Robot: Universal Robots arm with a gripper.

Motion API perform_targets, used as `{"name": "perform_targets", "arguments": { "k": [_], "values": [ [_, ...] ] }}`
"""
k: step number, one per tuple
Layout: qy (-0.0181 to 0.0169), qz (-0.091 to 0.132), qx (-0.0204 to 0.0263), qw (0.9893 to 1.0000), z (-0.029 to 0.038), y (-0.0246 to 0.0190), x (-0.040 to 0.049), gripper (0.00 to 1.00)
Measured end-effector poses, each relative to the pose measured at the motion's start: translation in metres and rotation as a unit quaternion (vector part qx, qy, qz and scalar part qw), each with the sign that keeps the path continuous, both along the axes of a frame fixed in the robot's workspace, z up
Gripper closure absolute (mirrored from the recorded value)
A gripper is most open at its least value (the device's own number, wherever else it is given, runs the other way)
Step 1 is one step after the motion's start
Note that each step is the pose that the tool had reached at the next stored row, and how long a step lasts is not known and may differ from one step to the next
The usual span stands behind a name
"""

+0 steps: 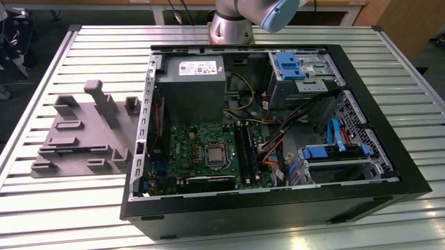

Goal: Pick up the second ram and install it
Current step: 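Pick up the second ram and move it above second insertion slot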

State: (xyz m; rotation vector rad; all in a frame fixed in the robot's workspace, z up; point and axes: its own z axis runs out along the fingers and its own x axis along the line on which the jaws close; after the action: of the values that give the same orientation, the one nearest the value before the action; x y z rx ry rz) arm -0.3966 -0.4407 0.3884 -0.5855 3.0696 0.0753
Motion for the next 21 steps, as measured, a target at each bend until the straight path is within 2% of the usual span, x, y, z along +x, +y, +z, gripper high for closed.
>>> {"name": "perform_targets", "arguments": {
  "k": [7, 10, 12, 16, 18, 21],
  "values": [
    [0.0, 0.003, 0.0, 1.0, 0.0, 0.0, 0.0, 0.89],
    [0.0, 0.02, 0.0, 0.9998, 0.0, 0.0, 0.0, 0.89],
    [0.0, 0.038, 0.0, 0.9993, -0.0001, 0.0, 0.0, 0.89],
    [0.0, 0.075, 0.0, 0.9972, -0.0004, 0.0, 0.0, 0.89],
    [0.0, 0.093, 0.0, 0.9957, -0.0006, 0.0, 0.0, 0.89],
    [0.0, 0.119, 0.0, 0.9929, -0.0009, 0.0, 0.0, 0.89]
  ]
}}
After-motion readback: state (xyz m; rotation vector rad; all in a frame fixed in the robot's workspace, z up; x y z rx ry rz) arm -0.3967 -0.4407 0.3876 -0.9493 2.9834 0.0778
